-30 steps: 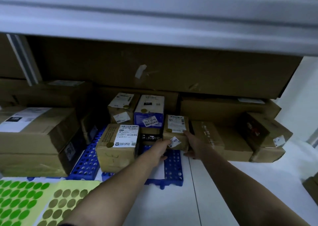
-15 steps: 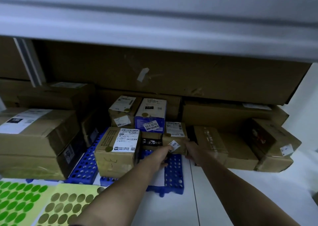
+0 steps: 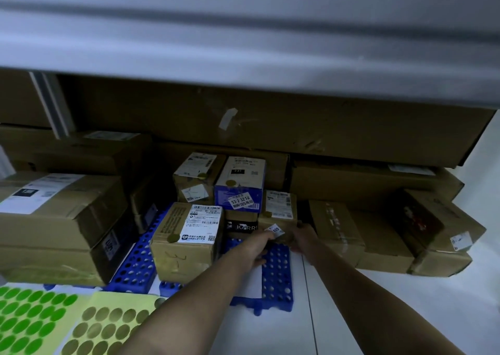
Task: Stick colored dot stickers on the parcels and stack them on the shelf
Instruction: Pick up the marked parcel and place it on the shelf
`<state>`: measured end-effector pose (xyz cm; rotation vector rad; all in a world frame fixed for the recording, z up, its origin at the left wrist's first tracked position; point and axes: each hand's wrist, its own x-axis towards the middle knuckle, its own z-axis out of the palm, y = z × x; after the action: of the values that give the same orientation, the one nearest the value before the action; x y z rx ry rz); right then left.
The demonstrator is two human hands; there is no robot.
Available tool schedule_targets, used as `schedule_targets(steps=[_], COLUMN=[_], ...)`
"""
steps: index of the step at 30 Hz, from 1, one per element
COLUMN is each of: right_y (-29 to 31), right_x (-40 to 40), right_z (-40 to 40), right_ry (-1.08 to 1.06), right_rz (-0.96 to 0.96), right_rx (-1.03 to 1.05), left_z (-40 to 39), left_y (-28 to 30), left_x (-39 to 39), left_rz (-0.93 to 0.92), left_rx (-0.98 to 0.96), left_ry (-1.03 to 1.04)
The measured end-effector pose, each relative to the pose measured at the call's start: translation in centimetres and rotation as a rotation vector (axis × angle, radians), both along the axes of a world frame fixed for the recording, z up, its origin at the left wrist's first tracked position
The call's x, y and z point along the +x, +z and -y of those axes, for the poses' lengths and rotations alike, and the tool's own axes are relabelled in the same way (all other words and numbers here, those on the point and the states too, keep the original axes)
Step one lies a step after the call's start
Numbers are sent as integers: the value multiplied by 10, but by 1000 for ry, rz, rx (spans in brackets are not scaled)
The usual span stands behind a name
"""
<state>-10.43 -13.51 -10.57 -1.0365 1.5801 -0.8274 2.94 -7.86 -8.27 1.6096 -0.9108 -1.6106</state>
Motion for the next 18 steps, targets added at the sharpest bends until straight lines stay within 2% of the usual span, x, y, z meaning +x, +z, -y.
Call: schedule_targets(steps=[11,15,18], right_y=[4,5,15], right_x=[3,-1,-9], right_z=[2,5,-3], right_ry=[41,52,7], right_rz=[-62,-129,-237], right_rx=[53,-24,-154], left_z=[1,3,1], left_y=[14,19,23], left_x=[-2,-5,-5], left_rz=[139,233,273], left_rx=[-128,-189,-153], left_ry=[-114,-159,-164])
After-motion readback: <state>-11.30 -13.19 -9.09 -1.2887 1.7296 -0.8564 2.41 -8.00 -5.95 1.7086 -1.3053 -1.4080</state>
